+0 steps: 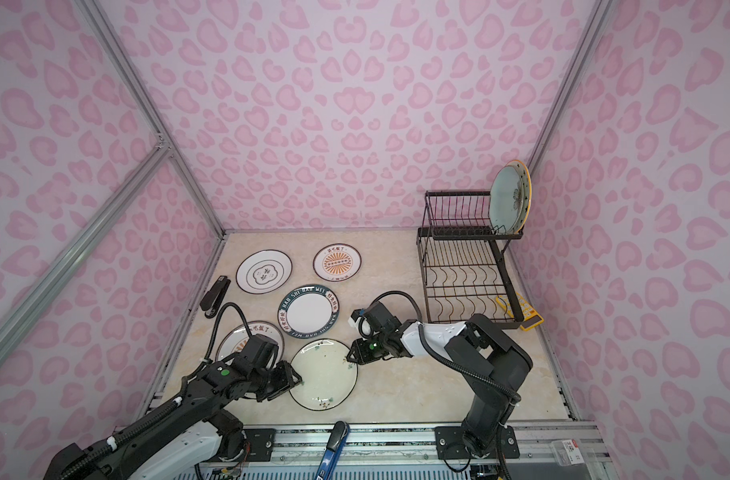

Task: Load the plates into the dish rack
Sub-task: 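Grip the cream berry plate's rim with the right gripper while the left grips opposite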

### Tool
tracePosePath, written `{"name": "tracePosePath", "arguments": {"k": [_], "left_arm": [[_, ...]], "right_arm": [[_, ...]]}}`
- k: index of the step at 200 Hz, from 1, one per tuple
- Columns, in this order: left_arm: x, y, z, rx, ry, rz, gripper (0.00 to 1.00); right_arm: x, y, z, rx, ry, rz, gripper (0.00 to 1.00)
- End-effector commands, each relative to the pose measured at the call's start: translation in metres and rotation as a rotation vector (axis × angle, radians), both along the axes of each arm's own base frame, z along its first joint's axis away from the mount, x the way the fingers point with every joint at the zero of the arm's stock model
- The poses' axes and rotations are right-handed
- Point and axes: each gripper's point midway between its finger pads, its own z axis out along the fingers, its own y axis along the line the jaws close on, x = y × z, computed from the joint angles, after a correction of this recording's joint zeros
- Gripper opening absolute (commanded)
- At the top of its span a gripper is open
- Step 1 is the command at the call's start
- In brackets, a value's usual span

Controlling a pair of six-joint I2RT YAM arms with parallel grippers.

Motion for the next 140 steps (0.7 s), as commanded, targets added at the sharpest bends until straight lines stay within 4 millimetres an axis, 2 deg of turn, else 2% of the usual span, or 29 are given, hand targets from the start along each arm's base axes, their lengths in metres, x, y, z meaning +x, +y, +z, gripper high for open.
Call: {"name": "tracePosePath", "arguments": {"k": [1,54,78,92,104,140], "left_arm": [[0.008,-0.01,0.007,-0.04,-0.035,-0.013,0.44],[0.008,-0.018,0.004,-0.037,-0.035,-0.044,0.43],[0.009,-0.02,0.006,-0.035,-0.041,-0.053,0.43],[0.011,-0.021,0.008,-0.035,-0.051,-0.053,0.43],[0.014,-0.023,0.011,-0.039,-0.061,-0.058,0.43],[0.025,-0.027,0.024,-0.041,-0.109,-0.068,0.48]], "right_arm": [[-0.001,0.005,-0.001,0.026,0.016,-0.001,0.26],[-0.005,0.007,-0.004,0.075,0.056,-0.006,0.17],[0.0,0.003,0.004,0.116,0.066,-0.035,0.13],[0.003,-0.001,0.009,0.151,0.076,-0.053,0.04],[0.005,-0.004,0.013,0.172,0.085,-0.062,0.0],[0.009,-0.02,0.018,0.15,0.07,-0.075,0.0]]}}
